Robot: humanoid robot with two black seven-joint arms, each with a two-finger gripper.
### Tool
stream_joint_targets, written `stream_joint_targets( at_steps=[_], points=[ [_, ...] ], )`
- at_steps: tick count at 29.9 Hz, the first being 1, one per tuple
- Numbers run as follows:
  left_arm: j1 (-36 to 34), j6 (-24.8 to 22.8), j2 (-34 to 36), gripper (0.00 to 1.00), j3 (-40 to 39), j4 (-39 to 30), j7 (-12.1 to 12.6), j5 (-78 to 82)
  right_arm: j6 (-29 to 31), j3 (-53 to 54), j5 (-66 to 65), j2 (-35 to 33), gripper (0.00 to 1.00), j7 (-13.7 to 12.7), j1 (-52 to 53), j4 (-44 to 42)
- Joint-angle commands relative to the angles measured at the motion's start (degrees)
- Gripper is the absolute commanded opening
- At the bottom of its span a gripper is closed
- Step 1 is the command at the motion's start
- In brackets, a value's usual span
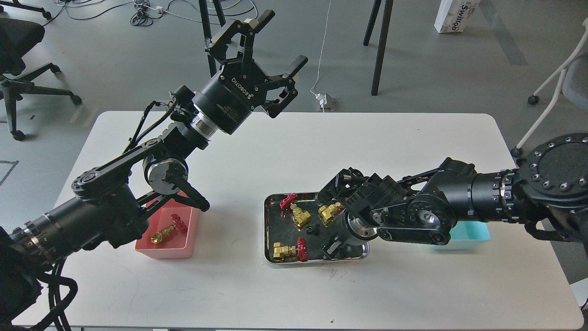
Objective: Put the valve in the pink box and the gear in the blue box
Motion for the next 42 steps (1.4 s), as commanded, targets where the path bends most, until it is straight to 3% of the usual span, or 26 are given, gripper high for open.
stream_joint_targets(
  at_steps=[1,6,12,20,26,35,38,42],
  points=[
    [0.00,0.00,0.08,0.89,0.08,0.00,0.00,0.01,0.05,-1.28,-0.01,-0.04,0.38,0.00,0.09,0.06],
    [0.00,0.00,0.08,0.89,-0.01,0.09,0.00,0.01,0.05,-1.46,-0.01,-0.12,0.33,0.09,0.09,0.32],
    [0.18,0.00,-0.01,0.89,0.08,0.08,0.00,-0.08,-0.22,-1.29,0.07,-0.47,0.14,0.18,0.18,0.50],
    [0.35,0.00,-0.01,0.89,0.08,0.00,0.00,0.01,-0.48,-0.59,0.51,-4.24,0.10,0.09,2.02,3.92],
    [0.35,0.00,-0.36,0.89,0.08,0.00,0.00,0.10,-0.48,3.27,0.69,-16.62,0.10,0.18,5.89,9.37],
    [1.05,0.00,-1.68,0.90,0.17,0.09,0.00,0.10,-0.57,12.50,0.69,-45.45,0.10,0.35,1.51,12.10],
    [1.06,0.00,-2.64,0.91,0.26,0.09,0.00,0.18,-0.92,17.24,0.69,-49.77,0.10,0.44,-3.76,12.19],
    [1.14,0.00,-3.26,0.91,0.52,0.44,0.00,0.18,-1.36,23.05,0.69,-50.48,0.10,0.44,-10.80,12.19]
  ],
)
